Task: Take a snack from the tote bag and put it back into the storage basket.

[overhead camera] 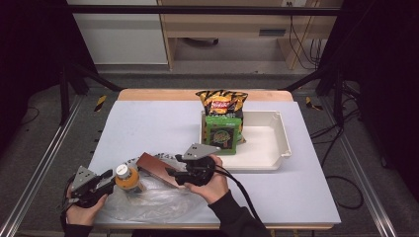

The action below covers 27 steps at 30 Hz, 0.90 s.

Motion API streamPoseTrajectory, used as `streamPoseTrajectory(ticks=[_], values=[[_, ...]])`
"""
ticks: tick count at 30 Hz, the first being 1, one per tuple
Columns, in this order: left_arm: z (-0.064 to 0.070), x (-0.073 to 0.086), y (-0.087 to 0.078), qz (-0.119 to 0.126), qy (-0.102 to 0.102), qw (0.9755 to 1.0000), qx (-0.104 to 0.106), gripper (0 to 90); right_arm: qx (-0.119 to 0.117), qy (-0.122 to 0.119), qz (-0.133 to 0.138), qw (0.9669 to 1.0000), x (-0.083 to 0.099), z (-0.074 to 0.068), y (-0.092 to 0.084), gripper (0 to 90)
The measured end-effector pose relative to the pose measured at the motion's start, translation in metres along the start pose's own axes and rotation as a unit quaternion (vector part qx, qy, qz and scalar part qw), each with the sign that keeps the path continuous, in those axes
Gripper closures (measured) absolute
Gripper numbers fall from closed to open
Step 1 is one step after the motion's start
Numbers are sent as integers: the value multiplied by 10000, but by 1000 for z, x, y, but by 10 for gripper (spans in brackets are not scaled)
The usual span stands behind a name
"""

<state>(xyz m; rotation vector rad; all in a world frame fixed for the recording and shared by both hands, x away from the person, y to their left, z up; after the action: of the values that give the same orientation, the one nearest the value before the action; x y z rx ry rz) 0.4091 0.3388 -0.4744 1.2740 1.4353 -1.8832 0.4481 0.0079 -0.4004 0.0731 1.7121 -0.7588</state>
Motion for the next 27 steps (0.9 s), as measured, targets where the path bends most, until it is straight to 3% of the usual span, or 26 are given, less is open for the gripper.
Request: streamPoseTrajectory(ticks=[6,12,19,20,24,27], values=[[-1,0,0,13,5,10000,-12,600,110,-49,-577,9983,11,0,29,502],[0,0,0,-3,6,10000,-3,599,229,40,-874,9959,31,2,39,446],[0,0,0,-7,16,10000,-15,598,122,173,-732,9971,37,1,42,405],[0,0,0,-2,-1,10000,0,598,155,38,-845,9963,38,-1,45,373],[0,0,0,7,-11,10000,2,597,257,-100,-965,9949,43,-2,51,388],[-1,0,0,11,-18,10000,3,596,238,-84,-996,9947,44,-1,54,388]])
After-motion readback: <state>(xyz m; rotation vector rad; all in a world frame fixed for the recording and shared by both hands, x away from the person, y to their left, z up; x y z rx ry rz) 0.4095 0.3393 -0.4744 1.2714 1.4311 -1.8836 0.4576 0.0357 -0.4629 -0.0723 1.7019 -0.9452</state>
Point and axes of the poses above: each handheld gripper's, and its own axes: y roughly forward along the jaws, x roughly out of its underside, z roughly to its right, the point moved 1 cm from there along y, roughly forward along the jaws
